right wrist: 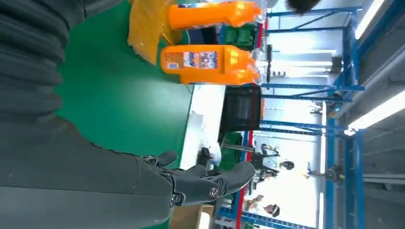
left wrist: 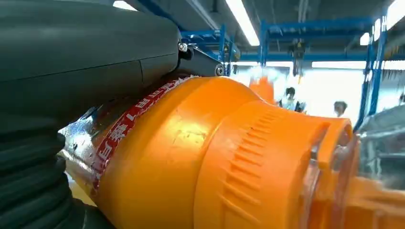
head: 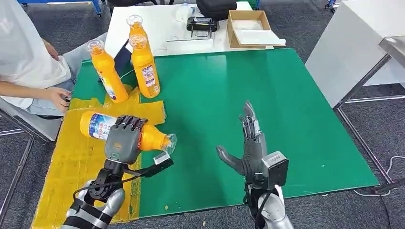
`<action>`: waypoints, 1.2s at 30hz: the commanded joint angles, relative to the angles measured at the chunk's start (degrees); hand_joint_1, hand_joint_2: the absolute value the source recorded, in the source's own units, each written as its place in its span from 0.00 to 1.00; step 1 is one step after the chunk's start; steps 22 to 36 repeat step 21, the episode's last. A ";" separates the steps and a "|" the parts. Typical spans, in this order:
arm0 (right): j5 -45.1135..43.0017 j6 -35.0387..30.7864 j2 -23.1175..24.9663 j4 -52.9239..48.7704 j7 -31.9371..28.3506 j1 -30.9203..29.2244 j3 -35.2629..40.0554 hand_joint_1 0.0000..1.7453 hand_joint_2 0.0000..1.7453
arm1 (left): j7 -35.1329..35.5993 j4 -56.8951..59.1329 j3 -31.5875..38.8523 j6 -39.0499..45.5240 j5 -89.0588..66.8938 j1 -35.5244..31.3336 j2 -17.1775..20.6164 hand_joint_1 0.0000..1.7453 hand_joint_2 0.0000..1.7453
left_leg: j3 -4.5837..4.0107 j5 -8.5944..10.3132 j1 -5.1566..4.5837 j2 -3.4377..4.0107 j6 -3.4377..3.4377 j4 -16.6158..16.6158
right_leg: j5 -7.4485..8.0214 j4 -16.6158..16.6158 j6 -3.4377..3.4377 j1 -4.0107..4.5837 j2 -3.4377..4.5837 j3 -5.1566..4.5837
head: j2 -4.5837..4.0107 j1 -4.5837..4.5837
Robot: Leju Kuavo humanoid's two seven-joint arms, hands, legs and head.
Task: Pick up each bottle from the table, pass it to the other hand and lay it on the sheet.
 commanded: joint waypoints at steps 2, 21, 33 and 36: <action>9.11 -4.42 -0.32 -6.24 -0.31 1.37 -0.87 0.00 1.00 | 13.69 21.81 -0.35 -12.87 -6.63 -11.06 -0.68 1.00 1.00 | 0.19 -0.07 0.05 -0.16 -0.13 0.01 | -0.11 0.02 -0.11 0.05 -0.21 0.23 | 0.00 0.00; 11.90 -5.71 -0.32 -3.84 0.19 -0.52 0.99 0.00 1.00 | 16.91 33.22 4.52 -12.27 -4.07 -15.48 -2.08 1.00 1.00 | 0.21 -0.08 0.05 0.04 -0.13 0.00 | -0.06 -0.01 -0.11 0.06 -0.01 0.25 | 0.00 0.00; 11.90 -5.71 -0.32 -3.84 0.19 -0.52 0.99 0.00 1.00 | 16.91 33.22 4.52 -12.27 -4.07 -15.48 -2.08 1.00 1.00 | 0.21 -0.08 0.05 0.04 -0.13 0.00 | -0.06 -0.01 -0.11 0.06 -0.01 0.25 | 0.00 0.00; 11.90 -5.71 -0.32 -3.84 0.19 -0.52 0.99 0.00 1.00 | 16.91 33.22 4.52 -12.27 -4.07 -15.48 -2.08 1.00 1.00 | 0.21 -0.08 0.05 0.04 -0.13 0.00 | -0.06 -0.01 -0.11 0.06 -0.01 0.25 | 0.00 0.00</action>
